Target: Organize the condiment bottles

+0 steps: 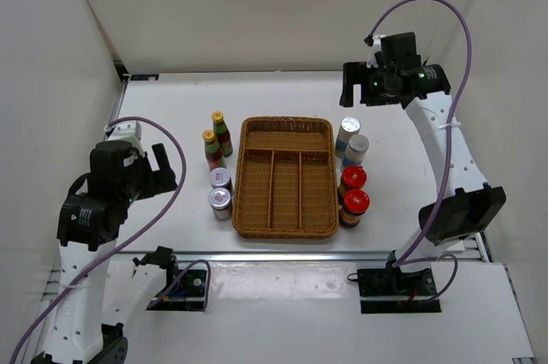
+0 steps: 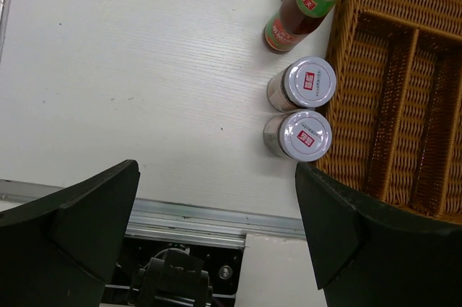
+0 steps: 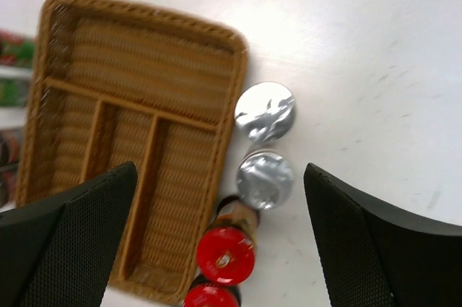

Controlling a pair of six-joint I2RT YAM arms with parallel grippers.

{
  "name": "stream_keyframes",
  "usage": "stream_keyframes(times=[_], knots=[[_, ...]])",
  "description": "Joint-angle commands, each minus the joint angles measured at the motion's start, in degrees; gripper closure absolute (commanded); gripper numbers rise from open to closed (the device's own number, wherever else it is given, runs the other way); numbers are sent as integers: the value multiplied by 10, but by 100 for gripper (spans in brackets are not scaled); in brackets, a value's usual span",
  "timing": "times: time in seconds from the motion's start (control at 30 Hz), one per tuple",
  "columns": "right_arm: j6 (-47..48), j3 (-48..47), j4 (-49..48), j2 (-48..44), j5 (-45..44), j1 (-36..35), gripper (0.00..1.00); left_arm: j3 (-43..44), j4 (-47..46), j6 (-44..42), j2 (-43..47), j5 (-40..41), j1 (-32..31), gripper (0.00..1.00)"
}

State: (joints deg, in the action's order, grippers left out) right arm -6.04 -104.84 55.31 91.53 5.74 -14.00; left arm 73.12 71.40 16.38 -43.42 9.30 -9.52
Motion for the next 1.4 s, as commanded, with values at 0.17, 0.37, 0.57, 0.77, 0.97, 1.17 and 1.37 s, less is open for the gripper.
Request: stream_keyframes(times=[0.17, 0.37, 0.57, 0.77, 0.97, 1.17, 1.37], knots=[[-19, -37, -38, 17, -205, -24, 1, -5, -6, -9, 5, 26, -2, 0], [-3, -57, 8, 83, -187, -28, 1, -5, -13, -2, -12, 32, -2, 0], [-18, -32, 38, 130, -163, -40, 1, 15, -25, -2, -33, 32, -2, 0], [-49, -25, 58, 188, -154, -52, 6, 50, -25, -14, -60, 39, -2, 0], [-56, -20, 74, 219, -173, -52, 23, 62, -20, -14, -70, 44, -2, 0], [-61, -19, 83, 233, -171, -52, 41, 56, -20, -14, -70, 44, -2, 0], [-66, -118, 89, 193, -251, -57, 81, 51, -20, -8, -70, 49, -2, 0]])
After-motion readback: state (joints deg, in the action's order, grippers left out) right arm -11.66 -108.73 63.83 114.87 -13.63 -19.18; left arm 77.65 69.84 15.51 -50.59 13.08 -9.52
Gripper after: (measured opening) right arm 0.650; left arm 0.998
